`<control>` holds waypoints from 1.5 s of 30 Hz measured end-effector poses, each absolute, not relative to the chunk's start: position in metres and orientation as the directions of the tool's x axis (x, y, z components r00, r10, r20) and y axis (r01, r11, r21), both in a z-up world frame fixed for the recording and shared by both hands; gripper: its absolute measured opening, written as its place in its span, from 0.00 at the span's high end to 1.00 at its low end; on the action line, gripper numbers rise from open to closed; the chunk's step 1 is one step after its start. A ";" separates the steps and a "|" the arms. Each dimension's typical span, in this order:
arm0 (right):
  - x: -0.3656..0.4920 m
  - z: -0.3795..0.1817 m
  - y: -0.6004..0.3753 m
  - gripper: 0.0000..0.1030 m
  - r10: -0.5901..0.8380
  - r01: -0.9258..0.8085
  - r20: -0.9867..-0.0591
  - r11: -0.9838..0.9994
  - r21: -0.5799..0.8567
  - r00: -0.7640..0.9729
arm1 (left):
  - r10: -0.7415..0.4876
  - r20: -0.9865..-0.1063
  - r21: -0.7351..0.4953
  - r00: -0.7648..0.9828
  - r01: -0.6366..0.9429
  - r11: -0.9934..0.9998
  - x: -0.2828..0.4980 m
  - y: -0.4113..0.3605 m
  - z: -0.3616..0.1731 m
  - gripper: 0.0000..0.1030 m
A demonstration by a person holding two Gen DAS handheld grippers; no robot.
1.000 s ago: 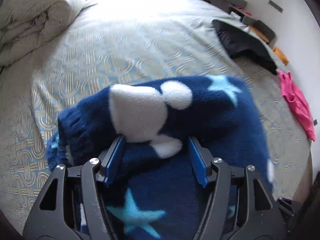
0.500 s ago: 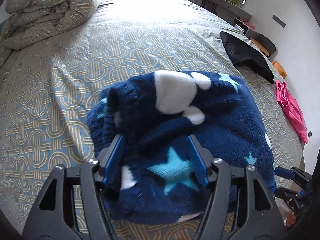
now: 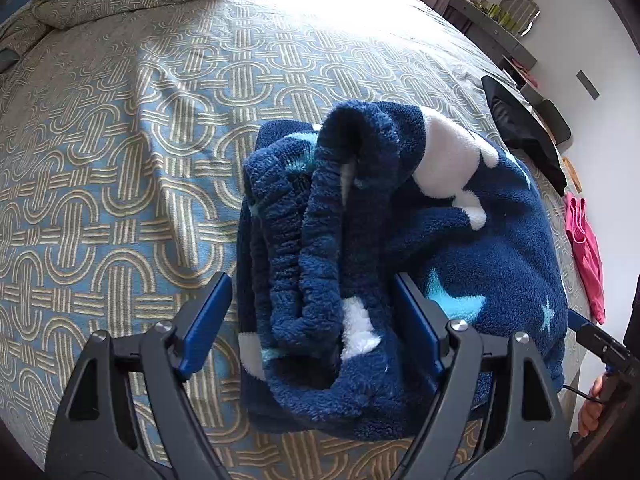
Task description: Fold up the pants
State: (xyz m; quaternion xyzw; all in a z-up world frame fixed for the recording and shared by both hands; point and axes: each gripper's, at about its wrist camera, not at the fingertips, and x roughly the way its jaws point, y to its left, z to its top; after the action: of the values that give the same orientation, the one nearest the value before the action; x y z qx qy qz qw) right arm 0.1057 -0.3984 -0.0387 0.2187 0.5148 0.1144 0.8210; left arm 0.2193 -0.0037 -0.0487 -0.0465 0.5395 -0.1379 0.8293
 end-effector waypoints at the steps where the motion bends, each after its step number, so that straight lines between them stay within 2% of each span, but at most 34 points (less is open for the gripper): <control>1: 0.110 -0.039 -0.398 0.29 0.414 0.043 -0.798 0.877 0.479 0.437 | -0.281 -0.883 -0.228 0.377 0.179 0.957 0.220 -0.003 -0.050 0.19; 10: 0.145 -0.049 -0.388 0.29 0.403 0.051 -0.829 0.889 0.455 0.387 | -0.321 -0.880 -0.268 0.351 0.191 0.944 0.224 0.002 -0.061 0.12; 16: 0.158 -0.062 -0.381 0.29 0.424 0.069 -0.837 0.878 0.474 0.347 | -0.380 -0.875 -0.341 0.301 0.176 0.924 0.231 0.010 -0.075 0.05; 26: 0.177 -0.084 -0.385 0.24 0.523 0.121 -0.793 0.806 0.579 0.312 | -0.522 -0.831 -0.511 0.191 0.108 0.853 0.240 0.025 -0.100 0.04; 45: 0.190 -0.103 -0.374 0.14 0.560 0.163 -0.774 0.769 0.619 0.296 | -0.571 -0.803 -0.552 0.172 0.146 0.821 0.252 0.025 -0.109 0.00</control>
State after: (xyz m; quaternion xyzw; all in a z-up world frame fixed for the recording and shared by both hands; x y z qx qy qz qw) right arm 0.1902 -0.3743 -0.1034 0.3127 0.5779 0.1339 0.7418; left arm 0.2520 0.0249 -0.1086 -0.1778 0.5966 -0.2408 0.7446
